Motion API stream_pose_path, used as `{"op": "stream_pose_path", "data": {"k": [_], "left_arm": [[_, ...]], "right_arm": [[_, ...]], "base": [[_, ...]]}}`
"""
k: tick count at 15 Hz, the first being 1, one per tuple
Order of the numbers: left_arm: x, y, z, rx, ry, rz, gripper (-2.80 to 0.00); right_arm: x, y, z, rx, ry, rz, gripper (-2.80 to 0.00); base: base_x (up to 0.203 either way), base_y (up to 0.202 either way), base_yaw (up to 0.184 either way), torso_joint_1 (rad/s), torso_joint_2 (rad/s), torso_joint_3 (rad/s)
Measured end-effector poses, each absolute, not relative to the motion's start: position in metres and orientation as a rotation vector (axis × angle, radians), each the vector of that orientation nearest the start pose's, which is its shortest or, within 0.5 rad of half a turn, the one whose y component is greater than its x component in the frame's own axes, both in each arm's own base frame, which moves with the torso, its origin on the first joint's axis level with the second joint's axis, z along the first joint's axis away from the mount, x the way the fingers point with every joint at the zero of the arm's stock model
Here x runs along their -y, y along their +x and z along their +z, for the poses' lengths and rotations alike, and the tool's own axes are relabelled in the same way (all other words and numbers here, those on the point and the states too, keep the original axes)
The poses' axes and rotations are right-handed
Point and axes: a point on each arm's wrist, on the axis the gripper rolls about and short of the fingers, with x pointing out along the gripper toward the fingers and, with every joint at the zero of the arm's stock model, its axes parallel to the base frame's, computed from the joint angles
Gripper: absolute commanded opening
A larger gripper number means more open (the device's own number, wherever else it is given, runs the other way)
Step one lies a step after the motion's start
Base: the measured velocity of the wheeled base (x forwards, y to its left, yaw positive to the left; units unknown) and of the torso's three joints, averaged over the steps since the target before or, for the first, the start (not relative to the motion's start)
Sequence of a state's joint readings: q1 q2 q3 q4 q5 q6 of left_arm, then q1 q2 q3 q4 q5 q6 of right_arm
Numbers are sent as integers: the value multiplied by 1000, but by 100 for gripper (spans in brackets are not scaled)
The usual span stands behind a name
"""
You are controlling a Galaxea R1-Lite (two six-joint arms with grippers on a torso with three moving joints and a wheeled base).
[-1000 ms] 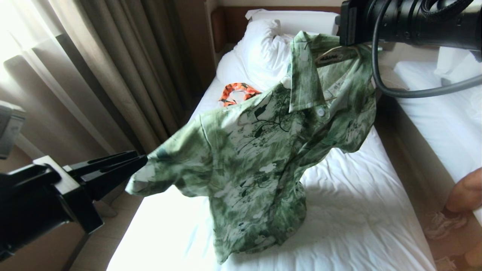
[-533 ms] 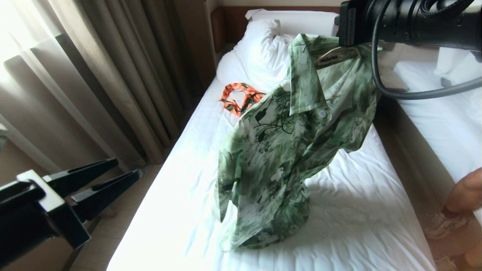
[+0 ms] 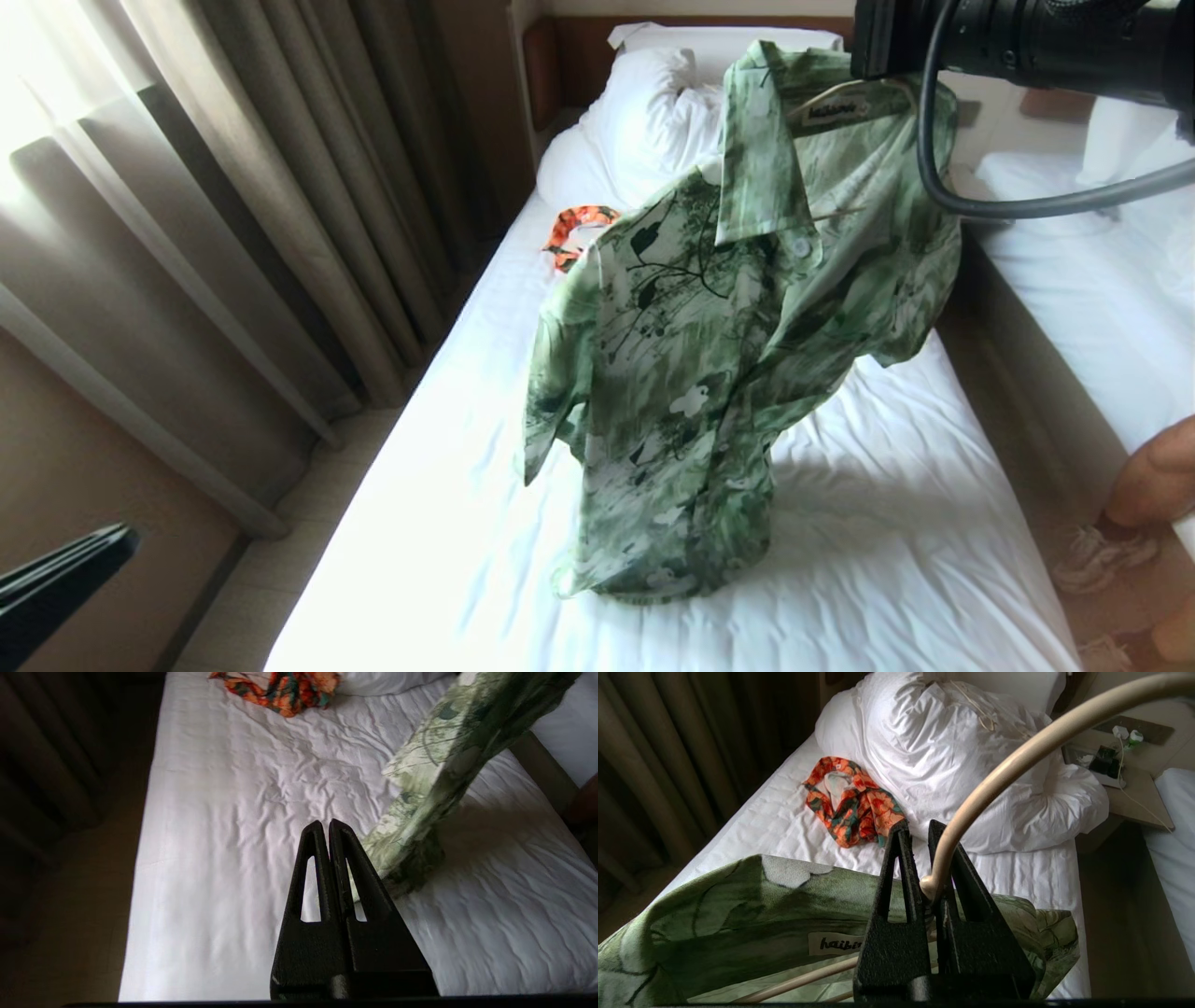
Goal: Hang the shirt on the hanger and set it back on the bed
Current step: Take the clothes hanger out of the clothes
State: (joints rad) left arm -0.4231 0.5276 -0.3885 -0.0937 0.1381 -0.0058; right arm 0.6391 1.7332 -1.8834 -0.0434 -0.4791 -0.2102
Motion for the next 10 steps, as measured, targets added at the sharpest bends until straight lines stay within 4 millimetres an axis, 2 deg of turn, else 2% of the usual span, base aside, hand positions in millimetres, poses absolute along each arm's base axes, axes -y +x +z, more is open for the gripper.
{"op": "stream_pose_path", "data": {"k": [4, 10], "left_arm": [[-3, 2, 190, 23, -18, -119, -280], [-6, -13, 188, 97, -96, -7, -280]], "right_arm": [[-175, 254, 420, 211, -86, 136, -280], [-172, 257, 423, 251, -60, 119, -280]], "base": [[0, 0, 0, 0, 0, 0], [0, 0, 0, 0, 0, 0]]}}
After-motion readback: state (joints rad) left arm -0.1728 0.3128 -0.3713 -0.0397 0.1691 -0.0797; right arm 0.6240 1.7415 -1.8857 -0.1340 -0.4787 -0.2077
